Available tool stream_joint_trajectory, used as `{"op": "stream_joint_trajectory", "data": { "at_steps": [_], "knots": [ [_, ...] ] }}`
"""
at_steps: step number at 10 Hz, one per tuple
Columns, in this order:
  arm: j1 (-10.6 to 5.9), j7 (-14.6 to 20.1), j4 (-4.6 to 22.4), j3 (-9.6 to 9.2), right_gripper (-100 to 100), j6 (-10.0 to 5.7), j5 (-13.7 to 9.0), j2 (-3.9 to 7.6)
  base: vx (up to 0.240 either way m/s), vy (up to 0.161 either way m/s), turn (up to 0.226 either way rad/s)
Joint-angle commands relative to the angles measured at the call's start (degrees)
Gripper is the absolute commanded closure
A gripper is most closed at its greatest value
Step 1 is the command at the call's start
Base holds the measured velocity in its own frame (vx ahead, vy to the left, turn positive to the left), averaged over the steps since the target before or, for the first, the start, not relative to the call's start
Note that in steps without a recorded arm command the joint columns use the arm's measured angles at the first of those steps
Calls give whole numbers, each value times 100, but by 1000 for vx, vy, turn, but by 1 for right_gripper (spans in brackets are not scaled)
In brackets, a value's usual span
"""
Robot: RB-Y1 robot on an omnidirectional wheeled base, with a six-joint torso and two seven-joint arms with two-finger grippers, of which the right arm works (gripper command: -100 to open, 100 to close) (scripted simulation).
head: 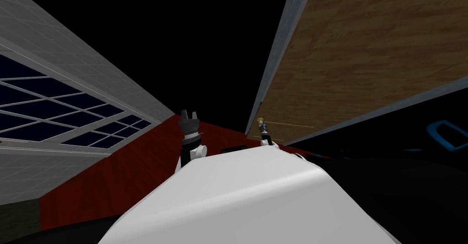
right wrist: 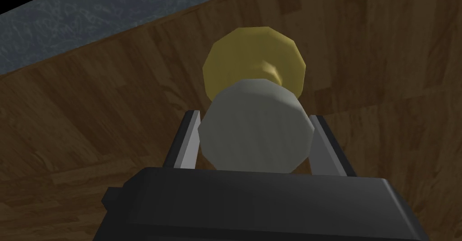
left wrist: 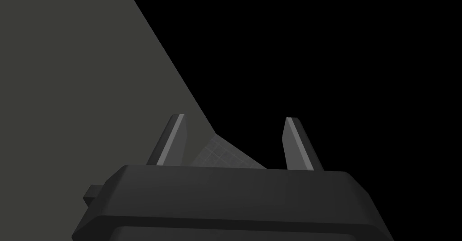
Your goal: Pull the door open
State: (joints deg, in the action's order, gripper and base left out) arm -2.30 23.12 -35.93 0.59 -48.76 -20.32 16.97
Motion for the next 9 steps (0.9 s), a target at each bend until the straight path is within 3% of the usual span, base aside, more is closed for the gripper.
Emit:
{"op": "stream_joint_trajectory", "data": {
  "at_steps": [1, 9],
  "knots": [
    [-25, 286, 24, 13, 100, -16, -8, -14, -34, -11, 38],
    [-92, 1295, 99, 67, 100, -15, -29, -35, -34, -8, 37]
  ]
}}
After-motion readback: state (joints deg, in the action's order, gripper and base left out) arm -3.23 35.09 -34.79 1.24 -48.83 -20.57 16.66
